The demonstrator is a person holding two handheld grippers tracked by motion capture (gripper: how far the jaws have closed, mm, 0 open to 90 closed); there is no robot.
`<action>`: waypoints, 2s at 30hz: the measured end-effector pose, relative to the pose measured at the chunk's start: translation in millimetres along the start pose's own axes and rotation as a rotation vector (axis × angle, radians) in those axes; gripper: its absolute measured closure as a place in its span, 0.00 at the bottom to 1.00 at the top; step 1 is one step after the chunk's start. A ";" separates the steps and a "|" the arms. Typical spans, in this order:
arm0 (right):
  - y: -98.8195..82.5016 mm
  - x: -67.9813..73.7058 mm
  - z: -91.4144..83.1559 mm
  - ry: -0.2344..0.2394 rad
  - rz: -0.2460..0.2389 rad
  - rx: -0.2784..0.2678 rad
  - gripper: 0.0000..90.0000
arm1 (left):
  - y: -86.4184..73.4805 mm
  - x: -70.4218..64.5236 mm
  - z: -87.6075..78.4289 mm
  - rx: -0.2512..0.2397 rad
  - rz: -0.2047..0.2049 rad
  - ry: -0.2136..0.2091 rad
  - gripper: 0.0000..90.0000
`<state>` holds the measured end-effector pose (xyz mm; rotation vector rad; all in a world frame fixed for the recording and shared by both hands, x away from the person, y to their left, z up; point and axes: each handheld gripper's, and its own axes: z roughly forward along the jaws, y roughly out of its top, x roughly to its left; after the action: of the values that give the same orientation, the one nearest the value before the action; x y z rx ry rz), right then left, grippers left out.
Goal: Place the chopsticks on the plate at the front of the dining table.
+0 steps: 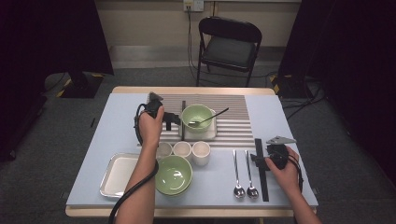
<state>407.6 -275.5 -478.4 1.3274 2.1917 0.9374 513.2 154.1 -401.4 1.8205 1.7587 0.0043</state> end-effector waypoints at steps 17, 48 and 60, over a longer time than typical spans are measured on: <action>0.0 0.0 0.0 0.000 0.000 0.000 0.17 | -8.3 4.2 -9.6 -0.001 0.084 0.016 0.20; 0.0 0.0 0.0 0.000 0.000 0.000 0.17 | -24.0 15.0 -25.7 -0.005 0.131 0.024 0.19; 0.0 0.0 0.0 0.000 0.000 0.000 0.17 | -28.6 18.6 -28.9 -0.007 0.149 0.024 0.19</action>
<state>407.6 -275.4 -478.4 1.3272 2.1914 0.9378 477.9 181.2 -397.0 1.9491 1.6337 0.0924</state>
